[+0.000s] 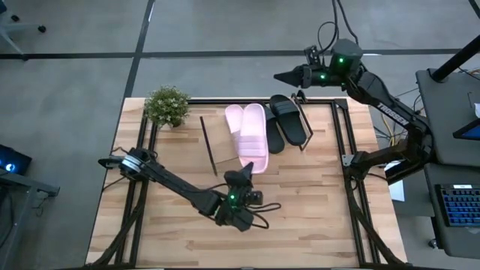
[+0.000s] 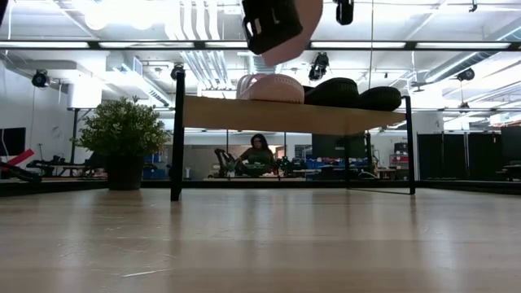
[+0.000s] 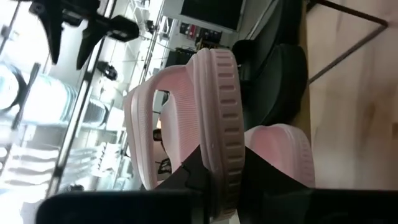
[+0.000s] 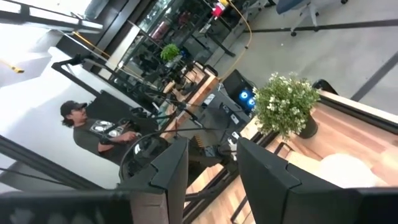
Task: Pick and place slides into the shelf
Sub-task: Put the pink slipper on the shelf
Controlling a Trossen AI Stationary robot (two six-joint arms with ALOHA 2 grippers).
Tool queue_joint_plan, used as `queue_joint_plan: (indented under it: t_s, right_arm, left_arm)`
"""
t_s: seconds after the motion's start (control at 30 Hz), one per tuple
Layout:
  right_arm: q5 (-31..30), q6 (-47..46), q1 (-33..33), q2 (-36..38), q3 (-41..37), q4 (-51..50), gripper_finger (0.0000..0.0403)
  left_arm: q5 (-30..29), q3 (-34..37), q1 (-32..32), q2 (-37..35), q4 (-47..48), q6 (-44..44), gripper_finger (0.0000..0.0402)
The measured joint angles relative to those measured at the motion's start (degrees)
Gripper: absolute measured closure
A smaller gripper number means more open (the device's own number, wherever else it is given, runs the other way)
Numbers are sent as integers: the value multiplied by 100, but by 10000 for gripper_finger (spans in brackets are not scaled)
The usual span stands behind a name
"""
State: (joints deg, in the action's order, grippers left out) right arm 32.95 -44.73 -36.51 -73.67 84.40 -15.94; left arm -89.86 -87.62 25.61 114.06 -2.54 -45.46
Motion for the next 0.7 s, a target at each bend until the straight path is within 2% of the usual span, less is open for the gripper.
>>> queue_joint_plan:
  t_s: [0.17,0.47,0.7]
  right_arm:
    - [-2,42,0,-41,-11,-36,273]
    - [0,44,0,-41,-11,-29,273]
    - [0,127,0,-44,-11,-52,281]
  left_arm:
    - [-18,251,-28,-11,5,455,382]
    - [-18,582,-15,-50,-1,147,382]
    - [-20,1181,-15,-349,7,158,382]
